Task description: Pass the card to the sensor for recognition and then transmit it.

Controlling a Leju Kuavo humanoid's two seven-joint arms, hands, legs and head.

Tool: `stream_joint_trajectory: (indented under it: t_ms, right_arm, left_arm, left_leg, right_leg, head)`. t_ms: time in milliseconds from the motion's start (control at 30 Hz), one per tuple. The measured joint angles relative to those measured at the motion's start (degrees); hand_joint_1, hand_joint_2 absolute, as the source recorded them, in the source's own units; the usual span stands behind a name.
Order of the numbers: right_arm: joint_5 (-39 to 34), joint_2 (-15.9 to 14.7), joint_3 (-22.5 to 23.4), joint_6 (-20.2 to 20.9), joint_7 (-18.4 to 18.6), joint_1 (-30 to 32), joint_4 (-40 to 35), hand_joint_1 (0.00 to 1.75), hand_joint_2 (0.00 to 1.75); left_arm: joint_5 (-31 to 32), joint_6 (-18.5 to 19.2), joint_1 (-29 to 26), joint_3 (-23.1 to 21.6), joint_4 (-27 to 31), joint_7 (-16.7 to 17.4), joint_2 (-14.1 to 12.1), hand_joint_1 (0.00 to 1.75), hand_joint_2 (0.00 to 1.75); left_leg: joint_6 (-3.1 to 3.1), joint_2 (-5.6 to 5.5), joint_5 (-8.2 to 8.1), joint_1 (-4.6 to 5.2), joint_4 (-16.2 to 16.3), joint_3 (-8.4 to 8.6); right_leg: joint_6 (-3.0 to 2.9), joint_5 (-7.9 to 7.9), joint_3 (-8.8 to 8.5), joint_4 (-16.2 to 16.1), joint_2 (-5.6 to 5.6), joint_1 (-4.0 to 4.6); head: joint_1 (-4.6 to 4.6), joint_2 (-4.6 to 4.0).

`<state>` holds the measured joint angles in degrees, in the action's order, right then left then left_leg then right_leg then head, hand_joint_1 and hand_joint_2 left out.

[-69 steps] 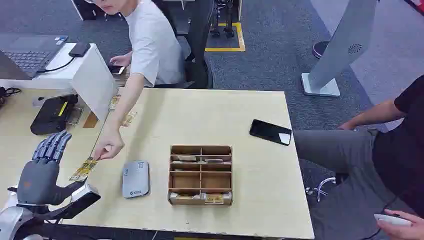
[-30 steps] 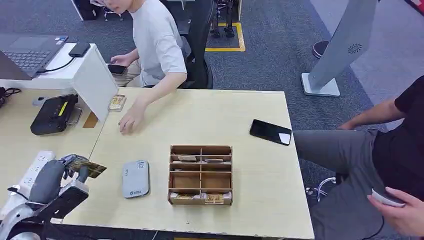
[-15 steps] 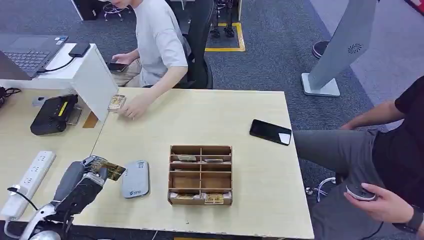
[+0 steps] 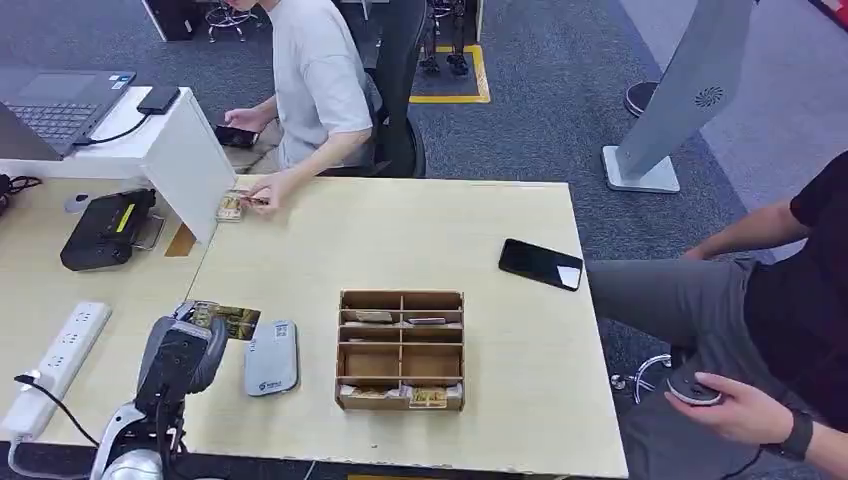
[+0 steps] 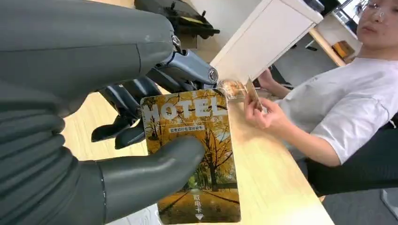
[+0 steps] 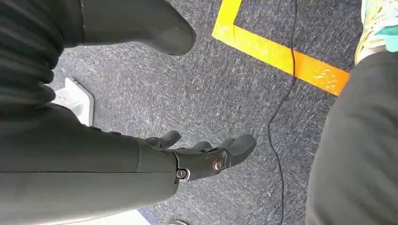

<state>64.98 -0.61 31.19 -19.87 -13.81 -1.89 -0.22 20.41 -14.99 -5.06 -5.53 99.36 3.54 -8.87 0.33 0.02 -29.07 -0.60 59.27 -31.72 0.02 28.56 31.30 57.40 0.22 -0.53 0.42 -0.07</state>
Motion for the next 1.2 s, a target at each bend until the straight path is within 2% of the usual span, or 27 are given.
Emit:
stream_joint_trajectory:
  t_ms: [167,733,967,1200]
  right_arm:
    - [-0.2,0.2,-0.2,0.0,0.2,0.0,0.0,0.0,1.75]
    - [-0.2,0.3,-0.7,0.0,0.3,0.0,0.0,0.0,1.75]
    - [-0.2,0.3,-1.2,-0.5,0.0,0.0,0.0,0.0,1.75]
    - [-0.4,0.3,-1.4,-0.6,0.0,0.0,0.0,0.0,1.75]
  left_arm:
    - [0.6,-1.6,0.2,-1.0,-2.2,0.7,0.3,1.75,1.75]
    - [0.9,-2.7,0.2,-1.6,-5.3,1.2,0.5,1.75,1.75]
    - [4.8,-4.6,-0.5,-1.6,-7.2,1.2,0.5,1.75,1.75]
    - [7.1,-4.9,-0.8,-1.4,-9.6,1.9,0.5,1.75,1.75]
  left_leg:
    - [0.0,0.01,0.0,0.0,0.0,-0.01]
    - [0.0,0.0,0.0,0.0,0.0,-0.01]
    - [0.0,0.0,0.0,0.0,0.0,-0.03]
    - [0.0,-0.01,0.0,0.0,0.0,-0.03]
  right_leg:
    - [0.0,0.0,0.0,0.0,0.0,0.0]
    - [0.0,0.0,0.0,0.0,-0.01,0.0]
    - [0.0,0.0,0.0,0.0,-0.01,0.0]
    - [0.0,0.0,-0.01,0.0,-0.01,0.0]
  head:
    - [-0.02,0.0]
    - [-0.02,0.0]
    - [-0.02,0.0]
    - [-0.02,0.0]
